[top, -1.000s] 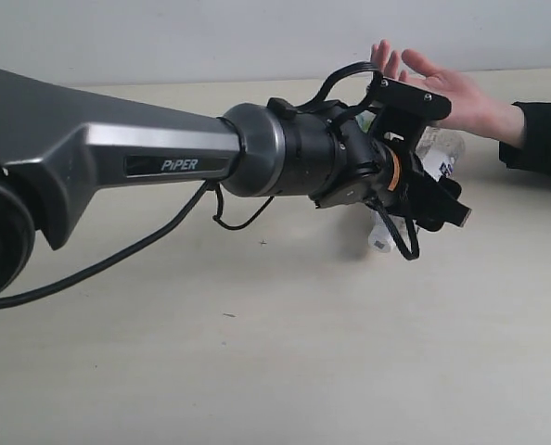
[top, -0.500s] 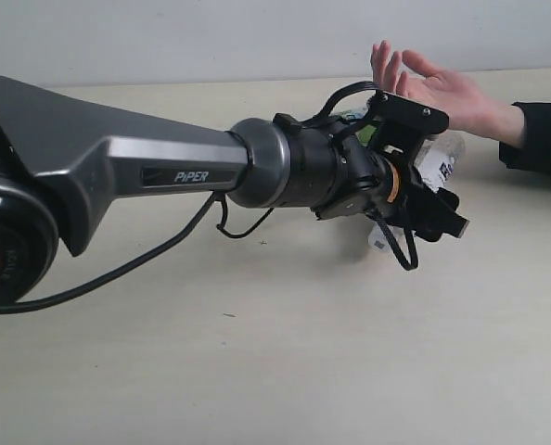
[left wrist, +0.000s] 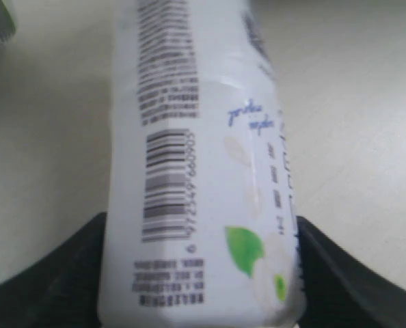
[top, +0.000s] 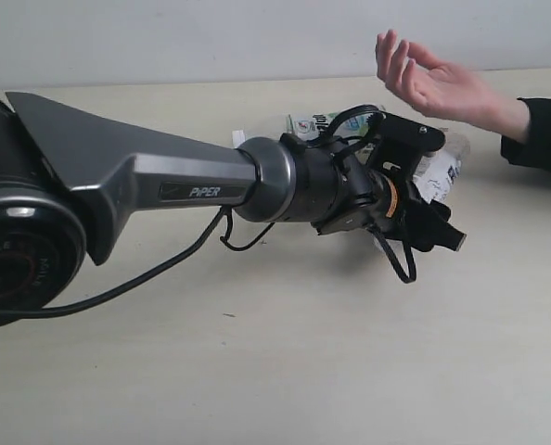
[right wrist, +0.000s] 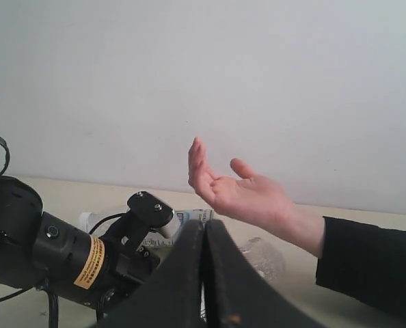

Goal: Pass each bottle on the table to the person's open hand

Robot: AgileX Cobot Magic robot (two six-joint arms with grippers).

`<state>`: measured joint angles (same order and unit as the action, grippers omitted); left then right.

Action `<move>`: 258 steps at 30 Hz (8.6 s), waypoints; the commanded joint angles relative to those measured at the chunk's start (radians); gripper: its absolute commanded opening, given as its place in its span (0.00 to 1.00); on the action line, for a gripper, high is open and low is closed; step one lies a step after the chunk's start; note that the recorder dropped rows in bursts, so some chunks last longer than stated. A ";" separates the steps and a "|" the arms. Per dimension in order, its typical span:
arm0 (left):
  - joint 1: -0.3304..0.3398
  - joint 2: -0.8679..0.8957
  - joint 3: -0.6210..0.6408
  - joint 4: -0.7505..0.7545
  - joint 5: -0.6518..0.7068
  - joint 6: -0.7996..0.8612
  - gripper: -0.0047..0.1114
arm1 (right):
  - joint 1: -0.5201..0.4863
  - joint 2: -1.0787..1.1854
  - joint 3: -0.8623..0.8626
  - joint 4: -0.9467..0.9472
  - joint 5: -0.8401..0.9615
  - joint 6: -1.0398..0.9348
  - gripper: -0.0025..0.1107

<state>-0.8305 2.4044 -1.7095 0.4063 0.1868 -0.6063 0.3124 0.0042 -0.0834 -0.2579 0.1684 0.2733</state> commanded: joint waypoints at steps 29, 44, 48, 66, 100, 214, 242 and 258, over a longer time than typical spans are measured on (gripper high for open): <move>-0.146 -0.474 0.359 -0.001 0.125 -0.135 0.04 | 0.002 -0.004 0.007 0.001 -0.014 0.000 0.02; -0.171 -0.731 0.743 -0.011 -0.200 -0.288 0.04 | 0.002 -0.004 0.007 0.001 -0.014 0.000 0.02; -0.157 -0.729 0.740 -0.080 -0.318 -0.266 0.04 | 0.002 -0.004 0.007 0.001 -0.014 0.000 0.02; -0.184 -0.507 0.373 -1.781 -0.689 1.524 0.04 | 0.002 -0.004 0.007 0.001 -0.014 0.000 0.02; -0.205 -0.037 -0.155 -2.151 -0.792 1.608 0.04 | 0.002 -0.004 0.007 0.001 0.039 -0.001 0.02; -0.985 -1.672 1.155 -2.151 -0.774 1.982 0.04 | 0.002 -0.004 0.007 -0.006 0.043 -0.001 0.02; -0.956 -1.670 1.161 -1.890 -0.728 1.737 0.04 | 0.002 -0.004 0.007 -0.008 0.043 -0.001 0.02; -0.053 -1.752 1.381 -1.804 -0.272 1.215 0.04 | 0.002 -0.004 0.007 -0.008 0.044 -0.001 0.02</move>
<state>-0.9694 0.7104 -0.3705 -1.4142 -0.1742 0.6223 0.3124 0.0042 -0.0834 -0.2597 0.2178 0.2733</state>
